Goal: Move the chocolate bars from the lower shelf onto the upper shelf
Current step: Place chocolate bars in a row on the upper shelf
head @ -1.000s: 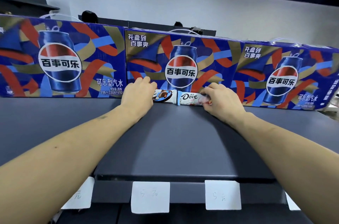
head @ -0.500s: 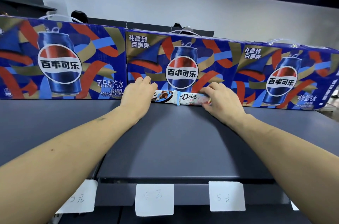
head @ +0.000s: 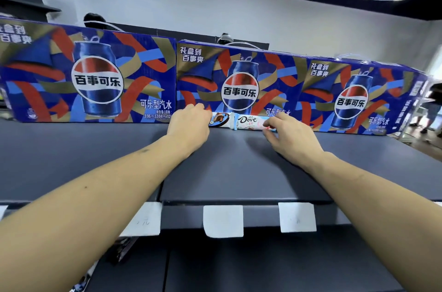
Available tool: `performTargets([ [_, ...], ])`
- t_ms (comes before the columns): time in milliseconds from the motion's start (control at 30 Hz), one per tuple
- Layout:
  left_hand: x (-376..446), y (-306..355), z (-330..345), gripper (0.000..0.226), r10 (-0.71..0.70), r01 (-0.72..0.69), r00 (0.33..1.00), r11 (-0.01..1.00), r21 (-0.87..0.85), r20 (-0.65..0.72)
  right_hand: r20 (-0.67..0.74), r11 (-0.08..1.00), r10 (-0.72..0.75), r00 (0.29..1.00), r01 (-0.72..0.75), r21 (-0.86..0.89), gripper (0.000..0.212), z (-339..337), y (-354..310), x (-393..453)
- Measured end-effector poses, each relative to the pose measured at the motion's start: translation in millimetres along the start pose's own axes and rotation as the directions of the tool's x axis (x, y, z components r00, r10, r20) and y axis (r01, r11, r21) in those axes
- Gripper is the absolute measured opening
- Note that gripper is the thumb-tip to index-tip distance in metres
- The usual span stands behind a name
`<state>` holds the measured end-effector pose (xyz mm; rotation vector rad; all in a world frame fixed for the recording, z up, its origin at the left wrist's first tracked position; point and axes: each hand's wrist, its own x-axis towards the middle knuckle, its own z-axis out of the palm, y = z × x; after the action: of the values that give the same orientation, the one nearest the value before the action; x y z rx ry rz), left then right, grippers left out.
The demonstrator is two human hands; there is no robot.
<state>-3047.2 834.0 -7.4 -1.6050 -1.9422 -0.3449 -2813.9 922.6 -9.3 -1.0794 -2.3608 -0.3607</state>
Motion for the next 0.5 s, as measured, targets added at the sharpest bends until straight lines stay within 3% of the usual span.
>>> performTargets([
  [500,-143,1,-106,0.024,-0.138,0.146,0.987,0.983,-0.112,0.078,-0.009,0.998,-0.009,1.0,0.009,0.061,0.031,-85,-58,-130],
])
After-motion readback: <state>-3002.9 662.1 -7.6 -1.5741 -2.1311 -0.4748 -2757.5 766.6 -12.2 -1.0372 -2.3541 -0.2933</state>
